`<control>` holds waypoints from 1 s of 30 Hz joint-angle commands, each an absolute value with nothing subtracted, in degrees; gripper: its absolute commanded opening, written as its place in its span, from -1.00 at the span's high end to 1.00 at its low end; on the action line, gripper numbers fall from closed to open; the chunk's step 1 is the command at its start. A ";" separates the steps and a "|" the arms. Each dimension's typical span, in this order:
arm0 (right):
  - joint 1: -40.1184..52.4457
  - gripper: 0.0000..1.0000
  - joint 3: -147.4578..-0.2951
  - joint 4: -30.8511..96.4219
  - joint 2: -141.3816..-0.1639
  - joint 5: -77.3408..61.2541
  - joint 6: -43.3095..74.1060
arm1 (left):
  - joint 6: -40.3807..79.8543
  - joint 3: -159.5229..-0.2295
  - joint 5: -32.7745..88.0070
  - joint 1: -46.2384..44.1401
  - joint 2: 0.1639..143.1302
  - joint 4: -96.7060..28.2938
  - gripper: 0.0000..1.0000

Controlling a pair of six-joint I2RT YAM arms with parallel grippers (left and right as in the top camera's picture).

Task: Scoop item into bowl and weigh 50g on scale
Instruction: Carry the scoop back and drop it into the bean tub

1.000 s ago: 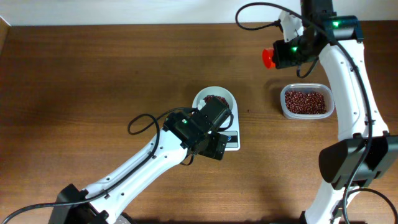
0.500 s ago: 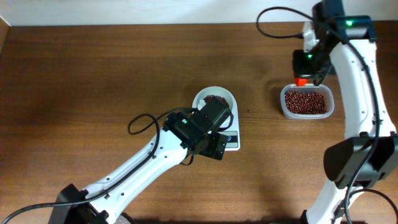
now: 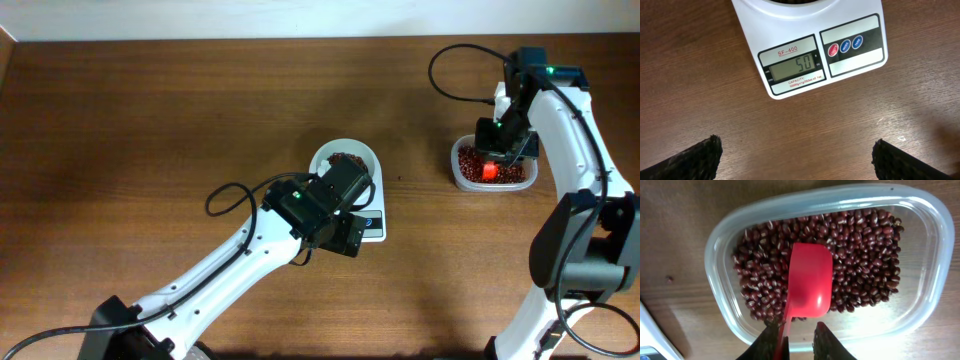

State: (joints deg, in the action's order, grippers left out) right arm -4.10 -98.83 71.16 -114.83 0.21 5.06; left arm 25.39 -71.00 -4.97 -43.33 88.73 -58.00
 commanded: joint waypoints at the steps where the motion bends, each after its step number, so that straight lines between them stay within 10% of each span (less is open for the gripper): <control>1: -4.27 0.18 -98.39 69.76 -114.83 0.75 5.39 | 26.11 -70.67 -5.63 -43.46 88.92 -58.08 -0.98; 4: -5.39 -0.54 -98.41 68.95 -114.83 2.83 5.41 | 26.11 -70.67 -5.63 -43.51 88.92 -58.08 -0.97; 11: -13.56 -0.98 -98.43 68.53 -114.83 4.49 5.41 | 26.11 -70.67 -5.63 -43.51 88.92 -58.08 -0.97; 26: -15.81 -0.98 -98.39 42.65 -114.85 4.27 1.93 | 26.11 -70.67 -5.63 -43.51 88.92 -58.08 -0.98; 30: -15.77 -0.96 -98.39 50.61 -114.85 -23.11 1.93 | 26.11 -70.67 -5.63 -43.51 88.92 -58.08 -0.98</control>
